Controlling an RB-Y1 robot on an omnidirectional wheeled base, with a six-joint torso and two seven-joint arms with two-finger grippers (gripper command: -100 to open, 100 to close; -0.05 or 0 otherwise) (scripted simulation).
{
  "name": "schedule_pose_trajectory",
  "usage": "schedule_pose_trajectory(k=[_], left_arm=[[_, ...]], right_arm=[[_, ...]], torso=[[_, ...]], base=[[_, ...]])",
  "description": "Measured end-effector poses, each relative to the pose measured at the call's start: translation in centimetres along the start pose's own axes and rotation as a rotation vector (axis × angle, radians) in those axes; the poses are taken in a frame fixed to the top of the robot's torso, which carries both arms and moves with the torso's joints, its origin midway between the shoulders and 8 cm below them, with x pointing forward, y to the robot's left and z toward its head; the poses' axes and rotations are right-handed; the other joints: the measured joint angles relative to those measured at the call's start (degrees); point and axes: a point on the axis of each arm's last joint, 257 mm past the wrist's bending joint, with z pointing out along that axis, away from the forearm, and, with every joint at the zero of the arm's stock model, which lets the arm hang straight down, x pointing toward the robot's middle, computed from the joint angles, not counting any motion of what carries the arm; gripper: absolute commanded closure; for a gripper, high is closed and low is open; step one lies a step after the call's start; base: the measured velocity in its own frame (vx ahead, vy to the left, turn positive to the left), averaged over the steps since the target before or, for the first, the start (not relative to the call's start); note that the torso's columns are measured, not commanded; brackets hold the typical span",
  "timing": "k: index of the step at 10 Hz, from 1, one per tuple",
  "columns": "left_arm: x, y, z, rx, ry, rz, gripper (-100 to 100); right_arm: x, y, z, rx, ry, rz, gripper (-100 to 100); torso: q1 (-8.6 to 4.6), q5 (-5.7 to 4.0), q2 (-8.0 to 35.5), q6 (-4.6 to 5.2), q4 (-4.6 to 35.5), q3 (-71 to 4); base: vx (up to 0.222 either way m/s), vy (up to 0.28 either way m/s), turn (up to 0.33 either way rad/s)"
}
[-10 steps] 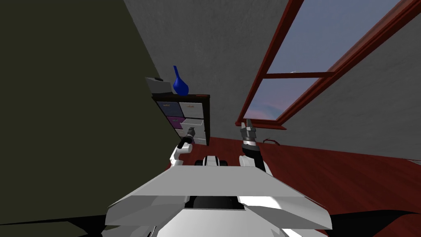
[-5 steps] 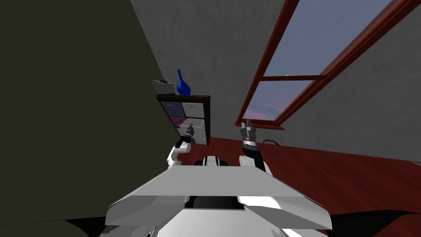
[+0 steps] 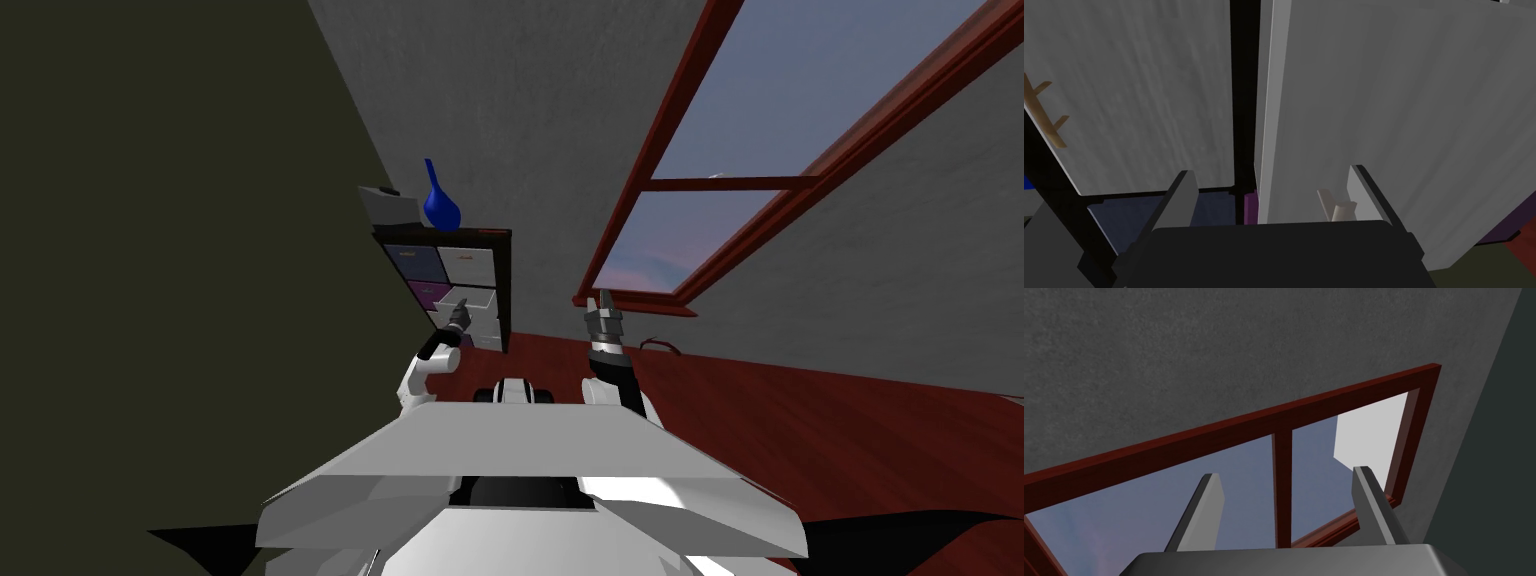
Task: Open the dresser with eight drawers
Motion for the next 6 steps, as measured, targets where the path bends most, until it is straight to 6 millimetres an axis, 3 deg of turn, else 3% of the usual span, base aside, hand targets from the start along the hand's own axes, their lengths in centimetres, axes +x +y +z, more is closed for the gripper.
schedule_pose_trajectory(k=[1,6], left_arm=[[-0.03,0.16,-0.06,-0.007,0.000,0.000,0],[-0.21,0.86,-0.13,-0.023,-0.004,0.000,0]], right_arm=[[0.00,0.00,0.00,0.000,0.000,0.000,0],[0.00,0.00,0.00,0.000,0.000,0.000,0]], torso=[[0.01,0.05,-0.02,0.02,-0.09,0.01],[0.11,0.15,-0.34,0.03,-0.32,-0.18]], base=[[0.000,0.000,0.000],[0.000,0.000,0.000]])
